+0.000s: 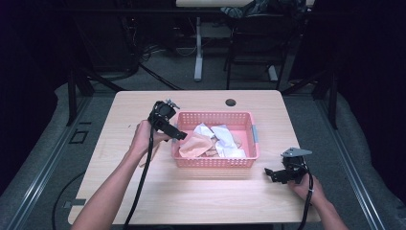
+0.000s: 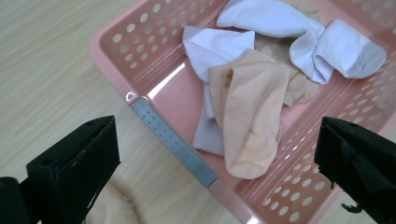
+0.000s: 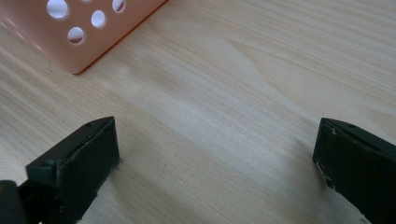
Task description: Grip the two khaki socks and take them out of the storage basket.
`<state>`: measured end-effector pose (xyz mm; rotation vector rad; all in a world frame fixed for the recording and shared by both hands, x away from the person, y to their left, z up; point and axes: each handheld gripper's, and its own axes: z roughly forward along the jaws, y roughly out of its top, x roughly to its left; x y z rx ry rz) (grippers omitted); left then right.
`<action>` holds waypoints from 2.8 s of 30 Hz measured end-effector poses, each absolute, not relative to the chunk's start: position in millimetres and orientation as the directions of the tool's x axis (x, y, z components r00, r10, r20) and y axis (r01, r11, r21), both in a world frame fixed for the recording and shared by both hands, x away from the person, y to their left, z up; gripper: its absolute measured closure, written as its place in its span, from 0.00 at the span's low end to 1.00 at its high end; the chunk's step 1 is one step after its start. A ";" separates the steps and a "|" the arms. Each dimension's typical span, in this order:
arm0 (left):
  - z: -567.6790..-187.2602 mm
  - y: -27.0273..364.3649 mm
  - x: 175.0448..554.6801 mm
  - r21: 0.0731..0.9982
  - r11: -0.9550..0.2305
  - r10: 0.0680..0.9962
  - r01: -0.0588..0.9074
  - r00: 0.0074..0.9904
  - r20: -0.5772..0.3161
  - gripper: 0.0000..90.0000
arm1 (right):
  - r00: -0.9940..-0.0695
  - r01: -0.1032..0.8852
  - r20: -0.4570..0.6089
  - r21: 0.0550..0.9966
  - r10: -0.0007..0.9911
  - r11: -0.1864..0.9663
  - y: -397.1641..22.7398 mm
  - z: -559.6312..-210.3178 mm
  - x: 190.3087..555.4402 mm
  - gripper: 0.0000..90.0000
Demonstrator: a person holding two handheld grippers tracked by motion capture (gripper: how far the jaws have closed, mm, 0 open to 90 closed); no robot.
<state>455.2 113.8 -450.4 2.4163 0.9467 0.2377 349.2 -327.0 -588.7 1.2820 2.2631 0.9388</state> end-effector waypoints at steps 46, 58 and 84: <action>-509.6 43.9 475.5 0.354 -0.730 0.614 0.585 0.788 -0.036 0.88 | -0.513 0.608 0.006 0.709 0.859 0.358 -326.8 -589.0 349.1 0.00; -485.3 56.9 467.7 0.419 -0.719 0.598 0.555 0.801 -0.035 0.93 | -0.513 0.608 0.006 0.708 0.858 0.358 -326.8 -589.0 349.1 0.00; -424.8 69.1 463.9 0.458 -0.718 0.586 0.525 0.810 -0.010 0.94 | -0.513 0.607 0.002 0.708 0.858 0.361 -326.9 -589.0 349.1 0.00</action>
